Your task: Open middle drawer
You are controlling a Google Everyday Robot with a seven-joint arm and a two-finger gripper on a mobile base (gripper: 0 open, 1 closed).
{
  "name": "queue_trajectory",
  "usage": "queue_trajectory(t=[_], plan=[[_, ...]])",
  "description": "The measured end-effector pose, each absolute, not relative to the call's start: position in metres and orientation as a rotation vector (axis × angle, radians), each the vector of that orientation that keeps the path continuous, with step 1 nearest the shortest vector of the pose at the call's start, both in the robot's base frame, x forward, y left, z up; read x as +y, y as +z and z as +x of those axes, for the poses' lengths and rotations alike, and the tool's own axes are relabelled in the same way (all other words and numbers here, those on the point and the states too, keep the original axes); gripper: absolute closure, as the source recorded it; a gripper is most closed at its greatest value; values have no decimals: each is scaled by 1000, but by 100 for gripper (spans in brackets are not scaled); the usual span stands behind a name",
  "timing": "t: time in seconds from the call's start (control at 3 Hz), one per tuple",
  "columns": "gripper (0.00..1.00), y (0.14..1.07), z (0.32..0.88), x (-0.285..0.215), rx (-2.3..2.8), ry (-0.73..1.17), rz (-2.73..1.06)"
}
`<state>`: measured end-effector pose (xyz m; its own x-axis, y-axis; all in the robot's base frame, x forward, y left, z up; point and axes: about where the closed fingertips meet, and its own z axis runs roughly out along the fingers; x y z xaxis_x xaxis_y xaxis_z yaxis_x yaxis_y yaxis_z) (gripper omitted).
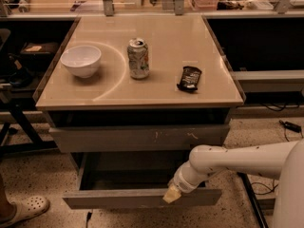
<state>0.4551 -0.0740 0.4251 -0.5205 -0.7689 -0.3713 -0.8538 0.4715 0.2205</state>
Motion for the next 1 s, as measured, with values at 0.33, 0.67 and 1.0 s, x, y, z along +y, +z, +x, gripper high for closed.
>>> queue_trajectory(t=[0.33, 0.67, 1.0], plan=[[100, 425, 451, -78, 2514, 599, -1396], [100, 427, 438, -78, 2527, 637, -1377], [100, 427, 424, -78, 2541, 658, -1359]])
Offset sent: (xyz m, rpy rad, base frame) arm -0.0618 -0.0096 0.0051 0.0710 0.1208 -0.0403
